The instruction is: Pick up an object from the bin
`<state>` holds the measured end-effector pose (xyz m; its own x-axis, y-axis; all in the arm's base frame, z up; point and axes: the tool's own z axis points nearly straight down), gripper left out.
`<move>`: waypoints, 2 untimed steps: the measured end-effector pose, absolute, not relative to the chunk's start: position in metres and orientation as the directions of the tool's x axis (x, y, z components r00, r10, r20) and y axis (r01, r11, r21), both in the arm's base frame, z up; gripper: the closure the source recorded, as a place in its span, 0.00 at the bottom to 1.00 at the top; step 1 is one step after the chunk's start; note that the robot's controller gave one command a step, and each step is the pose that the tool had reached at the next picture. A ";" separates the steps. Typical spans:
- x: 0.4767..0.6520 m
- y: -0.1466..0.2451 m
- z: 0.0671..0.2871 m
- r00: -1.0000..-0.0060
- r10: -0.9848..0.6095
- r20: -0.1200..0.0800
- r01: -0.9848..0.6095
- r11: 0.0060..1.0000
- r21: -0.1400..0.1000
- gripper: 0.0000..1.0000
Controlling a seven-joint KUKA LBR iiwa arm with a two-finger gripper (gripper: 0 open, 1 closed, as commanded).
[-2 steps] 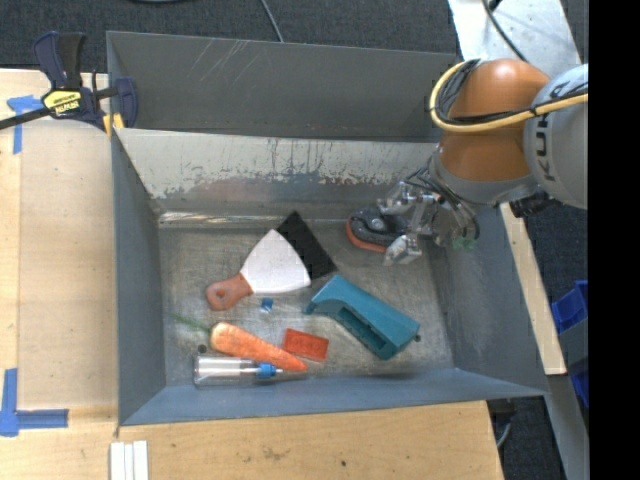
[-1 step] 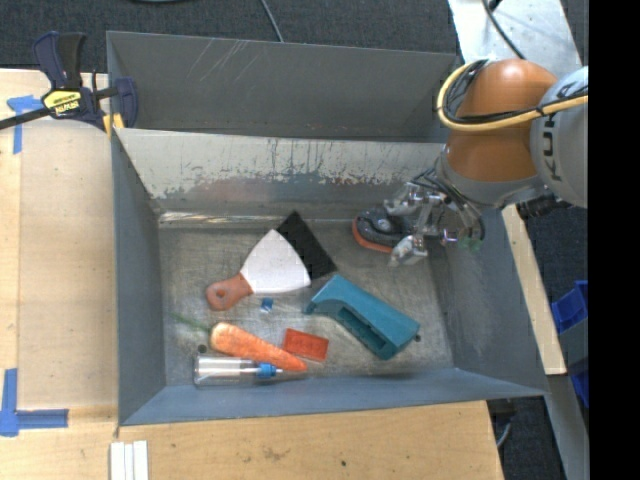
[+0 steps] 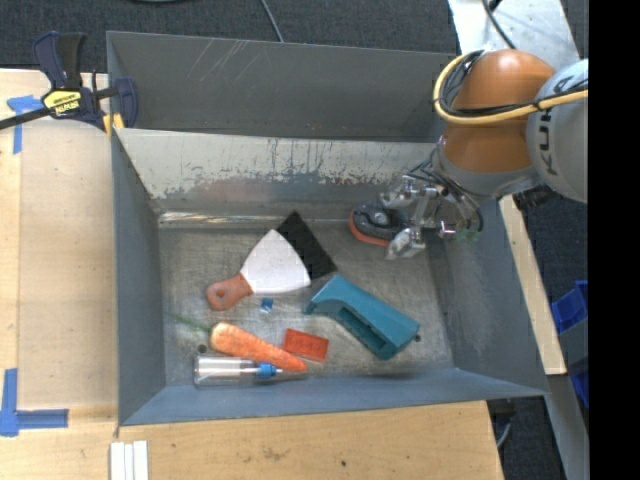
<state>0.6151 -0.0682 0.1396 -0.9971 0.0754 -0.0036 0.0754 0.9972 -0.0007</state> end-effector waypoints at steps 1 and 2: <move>0.614 -0.070 0.189 -0.997 0.071 0.003 0.071 0.997 0.000 1.00; 0.611 -0.063 0.245 -0.998 0.071 -0.002 0.071 0.998 0.000 1.00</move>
Offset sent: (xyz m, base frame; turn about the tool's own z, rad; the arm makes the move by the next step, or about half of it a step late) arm -0.0054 0.0079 0.1094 -0.0052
